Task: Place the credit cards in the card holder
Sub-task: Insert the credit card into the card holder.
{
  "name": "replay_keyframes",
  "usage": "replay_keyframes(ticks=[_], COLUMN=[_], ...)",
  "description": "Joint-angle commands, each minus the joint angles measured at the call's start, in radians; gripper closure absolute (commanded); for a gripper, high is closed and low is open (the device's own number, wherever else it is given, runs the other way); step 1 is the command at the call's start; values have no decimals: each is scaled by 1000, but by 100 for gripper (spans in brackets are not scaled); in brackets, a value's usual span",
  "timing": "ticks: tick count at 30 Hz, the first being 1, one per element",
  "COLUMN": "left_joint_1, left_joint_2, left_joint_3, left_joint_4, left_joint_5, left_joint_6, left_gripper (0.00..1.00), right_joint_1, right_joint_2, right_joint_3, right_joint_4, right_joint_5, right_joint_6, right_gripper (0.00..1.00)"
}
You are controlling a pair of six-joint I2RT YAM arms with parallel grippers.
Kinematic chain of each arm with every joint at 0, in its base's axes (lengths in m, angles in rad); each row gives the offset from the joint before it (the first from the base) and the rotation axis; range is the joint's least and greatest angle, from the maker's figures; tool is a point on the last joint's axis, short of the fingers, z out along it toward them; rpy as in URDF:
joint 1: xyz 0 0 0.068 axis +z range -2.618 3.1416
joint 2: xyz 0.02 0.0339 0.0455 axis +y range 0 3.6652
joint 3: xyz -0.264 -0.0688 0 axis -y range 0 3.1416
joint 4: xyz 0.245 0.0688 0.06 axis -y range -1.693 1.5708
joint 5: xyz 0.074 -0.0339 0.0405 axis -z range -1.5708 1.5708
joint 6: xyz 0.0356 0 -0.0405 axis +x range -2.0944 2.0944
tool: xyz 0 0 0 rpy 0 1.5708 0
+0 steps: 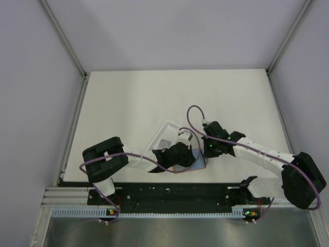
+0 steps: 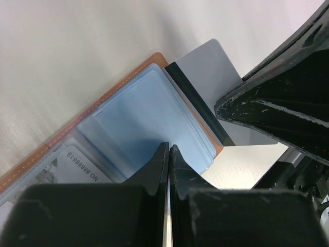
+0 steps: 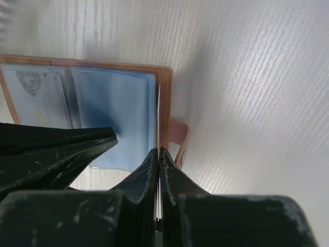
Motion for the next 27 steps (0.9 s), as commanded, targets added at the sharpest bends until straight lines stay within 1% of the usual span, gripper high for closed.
replay_keyframes(ticks=[1, 8, 14, 17, 20, 21, 23, 27], left_joint_1=[0, 0, 0, 0, 0, 0, 0, 0], left_joint_2=[-3, -103, -121, -118, -119, -118, -115, -107], left_joint_3=[-11, -139, -163, -163, -159, -159, -156, -148], left_joint_4=[-16, -39, -52, -50, -50, -52, -52, -56], left_joint_5=[-22, -64, -64, -62, -64, -62, -62, -59], left_joint_6=[-41, -76, -81, -81, -81, -81, -80, -79], left_gripper=[100, 100, 100, 100, 100, 100, 100, 100], right_joint_1=[-6, -6, -6, -6, -6, -6, -6, -6], right_joint_2=[17, 21, 5, -75, -208, -244, -313, -341], right_joint_3=[-46, -51, -42, -35, -34, -32, -32, -46], right_joint_4=[13, 12, 7, 9, 9, 15, 33, 40], right_joint_5=[34, 52, 65, 80, 77, 56, -42, -205], right_joint_6=[15, 23, 26, 37, 41, 46, 50, 73], right_gripper=[100, 100, 100, 100, 100, 100, 100, 100])
